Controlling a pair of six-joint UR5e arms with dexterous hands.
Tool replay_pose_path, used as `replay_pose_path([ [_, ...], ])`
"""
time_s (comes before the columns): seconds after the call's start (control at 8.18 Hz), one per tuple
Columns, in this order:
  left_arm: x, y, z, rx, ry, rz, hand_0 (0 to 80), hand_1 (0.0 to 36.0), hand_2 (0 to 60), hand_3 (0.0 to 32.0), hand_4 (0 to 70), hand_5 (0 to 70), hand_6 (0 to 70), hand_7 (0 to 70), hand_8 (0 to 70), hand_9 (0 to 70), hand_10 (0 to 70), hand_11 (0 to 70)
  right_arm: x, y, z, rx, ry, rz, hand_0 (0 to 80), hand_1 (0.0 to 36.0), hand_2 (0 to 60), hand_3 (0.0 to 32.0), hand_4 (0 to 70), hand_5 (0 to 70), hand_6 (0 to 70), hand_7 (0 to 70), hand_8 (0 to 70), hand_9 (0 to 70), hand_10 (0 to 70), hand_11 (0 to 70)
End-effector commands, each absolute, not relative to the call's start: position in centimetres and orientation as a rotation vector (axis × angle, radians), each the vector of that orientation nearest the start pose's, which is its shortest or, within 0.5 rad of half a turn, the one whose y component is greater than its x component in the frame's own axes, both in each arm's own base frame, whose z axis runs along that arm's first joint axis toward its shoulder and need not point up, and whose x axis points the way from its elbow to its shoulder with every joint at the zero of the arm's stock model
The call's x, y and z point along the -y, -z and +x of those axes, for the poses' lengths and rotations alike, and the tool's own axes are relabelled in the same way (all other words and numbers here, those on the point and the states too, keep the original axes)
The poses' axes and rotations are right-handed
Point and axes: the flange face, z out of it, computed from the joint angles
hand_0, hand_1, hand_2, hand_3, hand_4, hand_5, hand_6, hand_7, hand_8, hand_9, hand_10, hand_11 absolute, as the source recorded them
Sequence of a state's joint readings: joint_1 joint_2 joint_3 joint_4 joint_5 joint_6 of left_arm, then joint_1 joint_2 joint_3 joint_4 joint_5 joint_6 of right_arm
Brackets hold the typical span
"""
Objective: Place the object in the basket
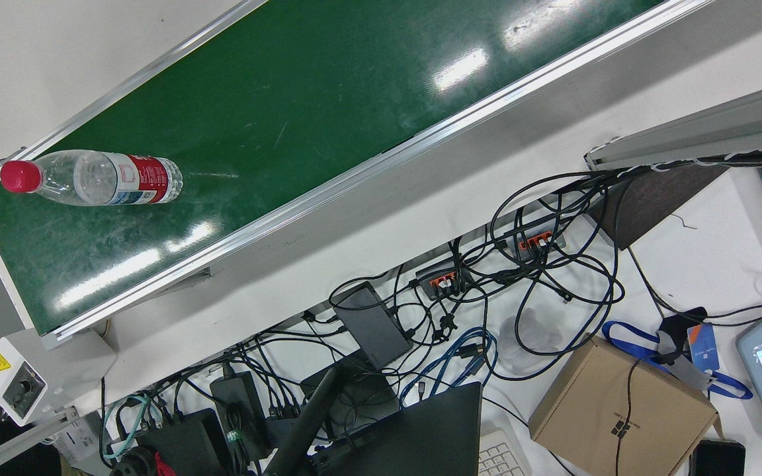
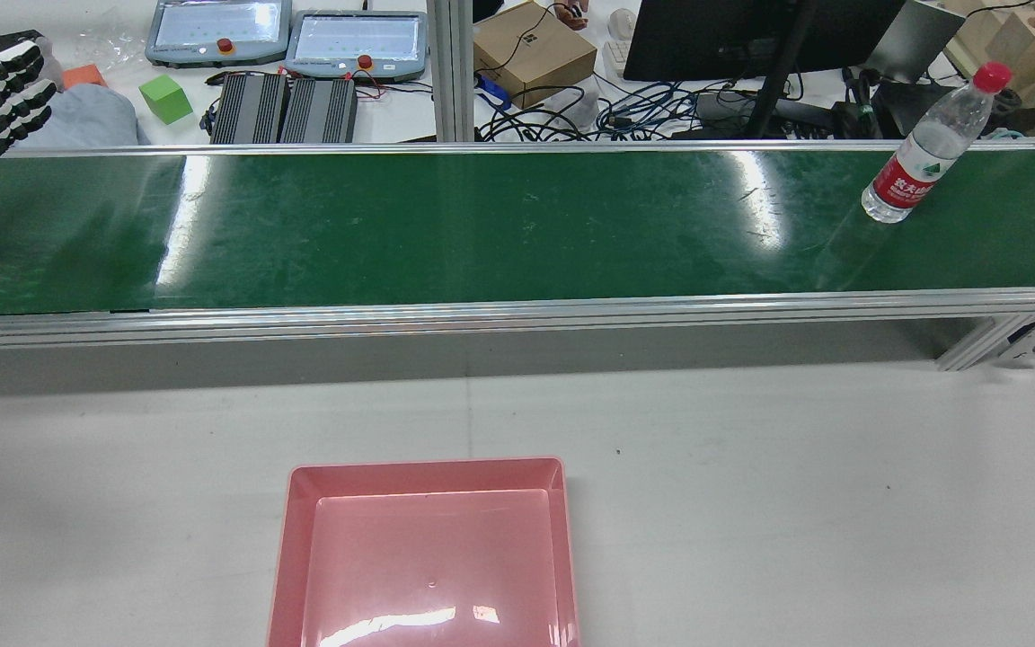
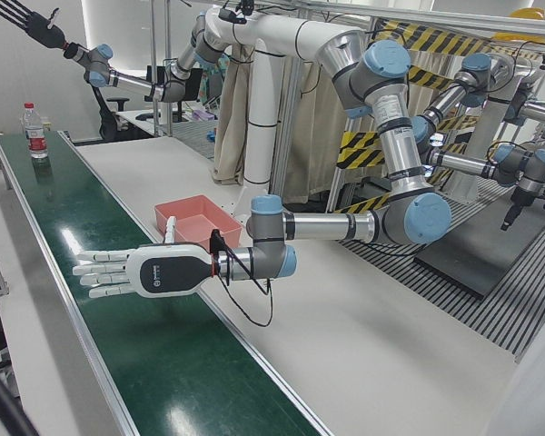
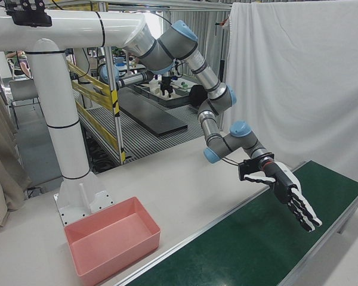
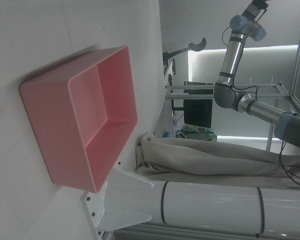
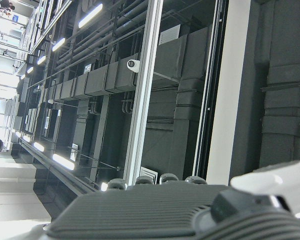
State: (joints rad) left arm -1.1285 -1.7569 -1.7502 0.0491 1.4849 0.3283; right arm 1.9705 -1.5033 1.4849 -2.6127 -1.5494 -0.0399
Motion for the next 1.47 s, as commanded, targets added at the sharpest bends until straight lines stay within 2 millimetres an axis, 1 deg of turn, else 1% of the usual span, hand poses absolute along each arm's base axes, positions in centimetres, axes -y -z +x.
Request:
replay_pose_path([
  [0.0, 57.58, -50.41, 11.64, -2.275, 1.565, -0.060, 49.6, 0.0, 0.0, 2.2, 3.4, 9.6, 0.4, 0.0, 5.1, 3.8, 2.0, 3.6, 46.01, -63.20, 34.09, -2.487, 1.466, -0.571, 0.0, 0.0, 0.0, 0.0, 0.0, 0.0, 0.0, 0.0, 0.0, 0.0, 0.0, 0.0],
  [0.24, 57.59, -50.34, 11.55, -2.277, 1.565, -0.058, 49.8, 0.0, 0.0, 1.6, 4.0, 9.5, 0.4, 0.0, 5.2, 3.9, 1.7, 3.1, 45.96, -63.20, 34.16, -2.486, 1.465, -0.573, 0.0, 0.0, 0.0, 0.0, 0.0, 0.0, 0.0, 0.0, 0.0, 0.0, 0.0, 0.0],
  [0.61, 57.61, -50.10, 11.56, -2.283, 1.562, -0.062, 49.8, 0.0, 0.0, 2.0, 4.1, 9.8, 0.3, 0.0, 5.2, 3.9, 1.8, 3.3, 45.96, -63.20, 34.16, -2.486, 1.465, -0.573, 0.0, 0.0, 0.0, 0.0, 0.0, 0.0, 0.0, 0.0, 0.0, 0.0, 0.0, 0.0],
  [0.86, 57.56, -50.26, 11.63, -2.279, 1.563, -0.062, 49.3, 0.0, 0.0, 3.4, 0.4, 9.2, 0.0, 0.0, 3.0, 2.4, 0.4, 1.4, 46.01, -63.20, 34.09, -2.487, 1.466, -0.571, 0.0, 0.0, 0.0, 0.0, 0.0, 0.0, 0.0, 0.0, 0.0, 0.0, 0.0, 0.0],
  [1.35, 57.57, -50.18, 11.54, -2.281, 1.563, -0.061, 49.5, 0.0, 0.0, 3.0, 0.5, 9.3, 0.0, 0.0, 3.2, 2.6, 0.4, 1.5, 46.01, -63.20, 34.09, -2.487, 1.466, -0.571, 0.0, 0.0, 0.0, 0.0, 0.0, 0.0, 0.0, 0.0, 0.0, 0.0, 0.0, 0.0],
])
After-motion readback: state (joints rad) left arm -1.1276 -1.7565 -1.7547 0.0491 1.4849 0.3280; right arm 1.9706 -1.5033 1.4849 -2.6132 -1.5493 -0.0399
